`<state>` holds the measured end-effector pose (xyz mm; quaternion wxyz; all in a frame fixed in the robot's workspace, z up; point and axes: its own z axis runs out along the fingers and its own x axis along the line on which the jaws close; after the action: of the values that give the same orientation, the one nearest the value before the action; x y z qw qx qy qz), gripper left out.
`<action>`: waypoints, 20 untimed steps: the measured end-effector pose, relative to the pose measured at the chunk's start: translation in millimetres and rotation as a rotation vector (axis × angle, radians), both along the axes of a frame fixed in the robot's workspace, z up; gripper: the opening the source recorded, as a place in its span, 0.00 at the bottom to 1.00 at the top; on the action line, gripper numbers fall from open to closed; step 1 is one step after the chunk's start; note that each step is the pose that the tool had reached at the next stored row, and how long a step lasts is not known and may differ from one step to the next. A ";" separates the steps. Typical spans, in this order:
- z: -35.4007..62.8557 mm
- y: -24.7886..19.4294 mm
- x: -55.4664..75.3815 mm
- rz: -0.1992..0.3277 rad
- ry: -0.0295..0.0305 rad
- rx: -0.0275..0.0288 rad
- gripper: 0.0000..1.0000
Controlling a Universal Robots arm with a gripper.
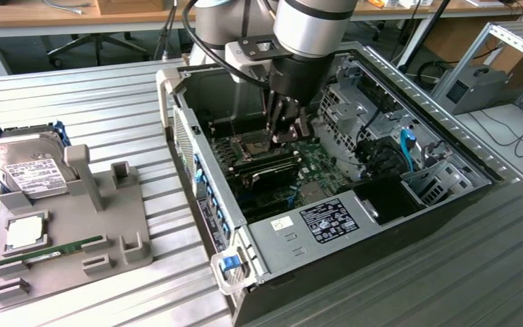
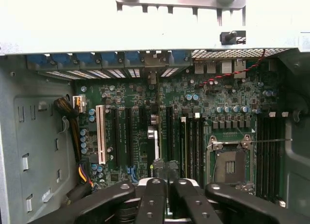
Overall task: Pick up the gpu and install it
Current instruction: 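Press down on the gpu until it lock into place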
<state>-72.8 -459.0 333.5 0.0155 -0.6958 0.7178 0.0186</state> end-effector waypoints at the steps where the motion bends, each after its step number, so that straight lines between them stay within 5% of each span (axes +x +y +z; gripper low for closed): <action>1: 0.0 0.0 0.0 0.000 0.0000 0.0000 0.11; 3: -11.3 3.9 -0.4 0.007 0.0000 -0.0037 0.11; 20: -24.0 5.1 -5.8 0.007 0.0000 -0.0037 0.11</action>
<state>-78.6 -453.9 309.5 0.0142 -0.6985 0.7152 0.0173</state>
